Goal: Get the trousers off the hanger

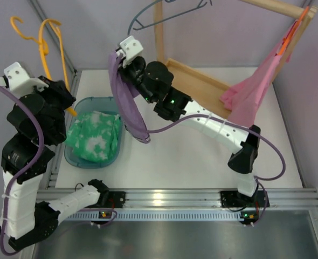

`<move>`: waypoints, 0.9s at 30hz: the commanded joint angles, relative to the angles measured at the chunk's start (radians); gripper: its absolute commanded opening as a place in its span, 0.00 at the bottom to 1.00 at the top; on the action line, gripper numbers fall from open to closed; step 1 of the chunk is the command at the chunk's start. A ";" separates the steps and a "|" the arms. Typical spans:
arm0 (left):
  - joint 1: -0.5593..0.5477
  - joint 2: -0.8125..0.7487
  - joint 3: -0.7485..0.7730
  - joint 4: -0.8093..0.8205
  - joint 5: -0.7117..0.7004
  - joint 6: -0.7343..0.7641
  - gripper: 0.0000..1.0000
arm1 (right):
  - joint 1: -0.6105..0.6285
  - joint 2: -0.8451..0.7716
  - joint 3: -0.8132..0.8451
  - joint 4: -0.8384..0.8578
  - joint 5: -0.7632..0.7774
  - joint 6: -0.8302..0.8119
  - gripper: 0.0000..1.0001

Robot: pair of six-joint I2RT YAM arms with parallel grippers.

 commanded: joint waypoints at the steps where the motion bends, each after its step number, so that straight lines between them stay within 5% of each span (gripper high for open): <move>1: 0.004 0.019 0.016 0.023 0.007 0.042 0.00 | 0.042 0.036 0.005 0.228 -0.049 -0.090 0.00; 16: 0.002 -0.009 0.043 0.031 -0.010 0.071 0.00 | 0.057 0.241 0.197 0.299 -0.066 -0.115 0.00; 27: 0.002 -0.004 0.063 0.057 -0.056 0.125 0.00 | 0.117 0.269 0.099 0.313 -0.012 -0.020 0.00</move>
